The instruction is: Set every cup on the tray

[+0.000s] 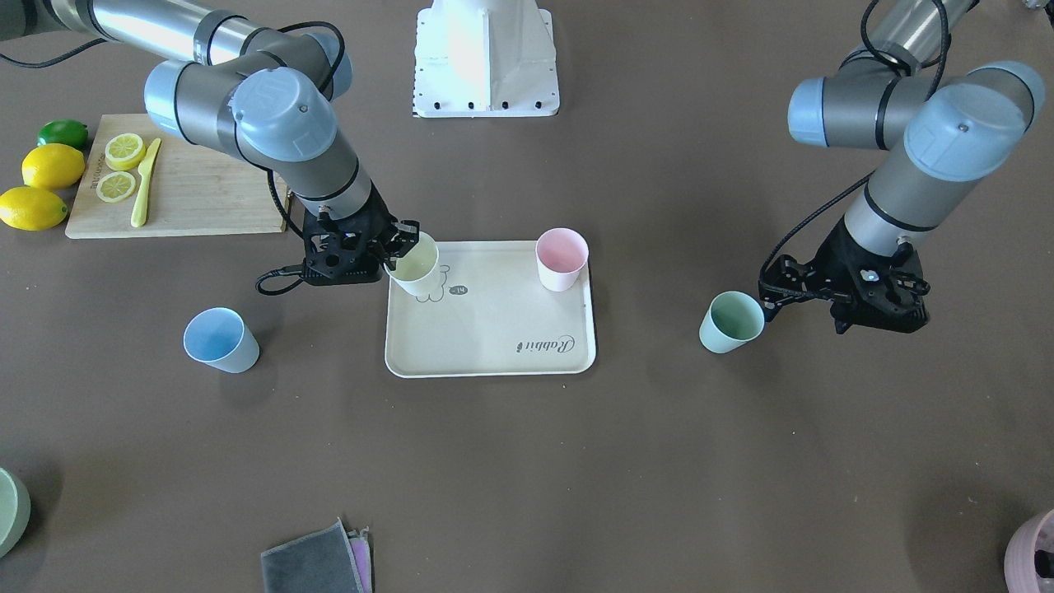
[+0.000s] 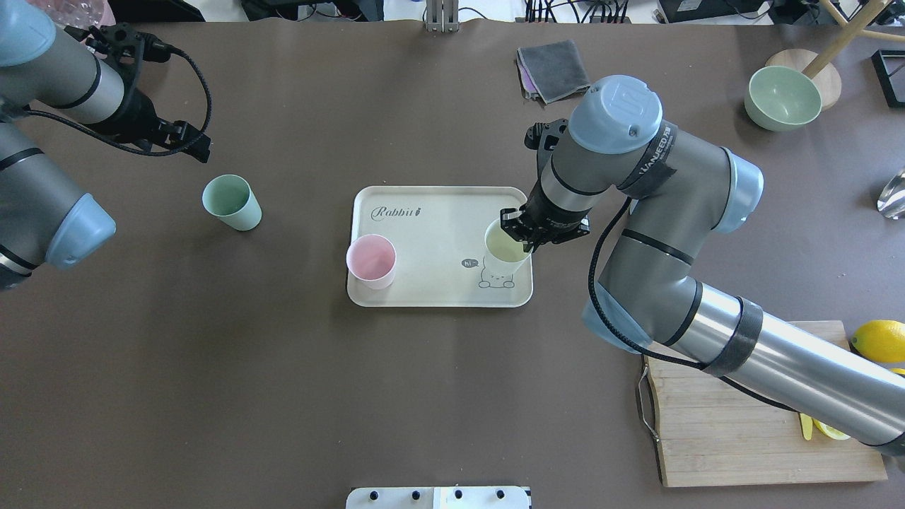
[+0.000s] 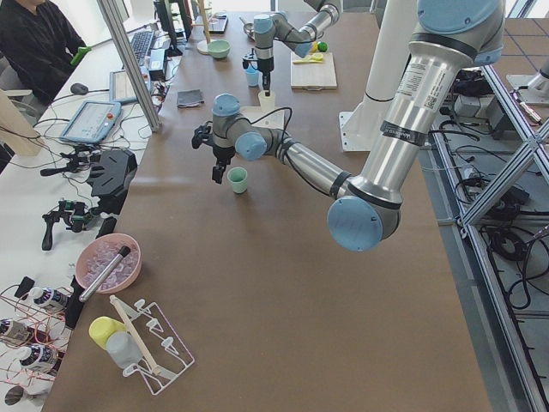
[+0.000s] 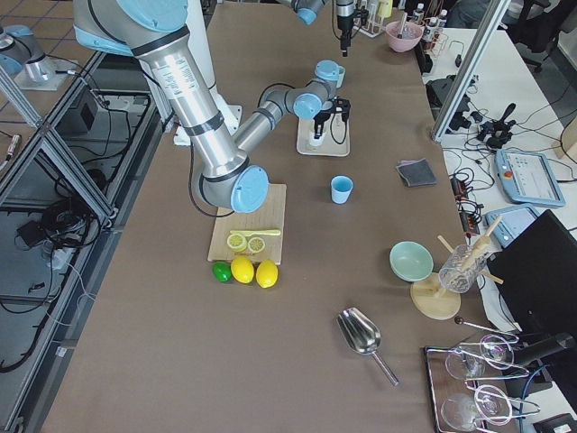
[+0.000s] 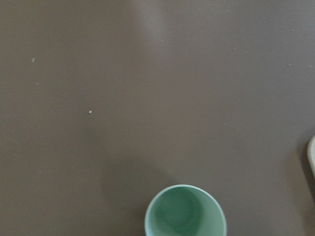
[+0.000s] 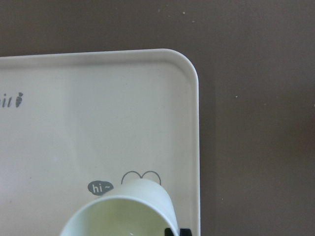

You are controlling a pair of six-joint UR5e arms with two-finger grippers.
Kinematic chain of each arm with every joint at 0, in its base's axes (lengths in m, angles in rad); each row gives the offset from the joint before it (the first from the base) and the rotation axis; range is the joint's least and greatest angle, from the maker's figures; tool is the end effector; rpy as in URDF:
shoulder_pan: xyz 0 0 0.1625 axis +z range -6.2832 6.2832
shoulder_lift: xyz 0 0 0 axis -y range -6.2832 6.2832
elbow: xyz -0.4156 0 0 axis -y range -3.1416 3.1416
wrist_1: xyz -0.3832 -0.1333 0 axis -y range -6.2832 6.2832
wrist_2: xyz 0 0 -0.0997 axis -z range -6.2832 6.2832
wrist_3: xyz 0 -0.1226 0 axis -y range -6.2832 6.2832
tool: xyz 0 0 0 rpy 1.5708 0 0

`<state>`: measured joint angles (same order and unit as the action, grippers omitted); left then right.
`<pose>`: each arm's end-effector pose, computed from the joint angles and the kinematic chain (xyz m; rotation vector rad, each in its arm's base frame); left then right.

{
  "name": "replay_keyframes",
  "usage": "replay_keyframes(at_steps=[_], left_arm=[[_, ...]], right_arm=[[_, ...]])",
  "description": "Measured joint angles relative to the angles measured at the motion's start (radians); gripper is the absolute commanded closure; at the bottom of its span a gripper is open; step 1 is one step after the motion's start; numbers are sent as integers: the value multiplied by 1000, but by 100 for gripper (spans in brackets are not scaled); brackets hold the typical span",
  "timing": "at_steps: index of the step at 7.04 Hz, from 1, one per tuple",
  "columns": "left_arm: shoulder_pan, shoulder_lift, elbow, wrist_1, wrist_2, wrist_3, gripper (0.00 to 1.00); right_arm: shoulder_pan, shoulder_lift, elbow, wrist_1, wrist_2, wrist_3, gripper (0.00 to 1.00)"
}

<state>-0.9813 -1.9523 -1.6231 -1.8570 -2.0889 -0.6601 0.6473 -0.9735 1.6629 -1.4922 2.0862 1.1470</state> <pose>0.2997 -0.5787 0.4015 0.2807 0.8125 0.1202 -0.4947 -0.4653 0.2699 -0.0379 -0.8938 0.0106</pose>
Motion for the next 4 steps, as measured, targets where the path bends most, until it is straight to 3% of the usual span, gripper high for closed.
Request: replay_keyframes(at_steps=[1, 2, 3, 4], left_arm=[[3, -7, 68, -80, 2, -20, 2], [9, -15, 121, -143, 4, -40, 2], [15, -20, 145, -172, 5, -51, 2], [18, -22, 147, -184, 3, -59, 2]], right_arm=[[-14, 1, -3, 6, -12, 11, 100], [-23, 1, -4, 14, -16, 25, 82], [-27, 1, -5, 20, -18, 37, 3], [-26, 0, -5, 23, -18, 43, 0]])
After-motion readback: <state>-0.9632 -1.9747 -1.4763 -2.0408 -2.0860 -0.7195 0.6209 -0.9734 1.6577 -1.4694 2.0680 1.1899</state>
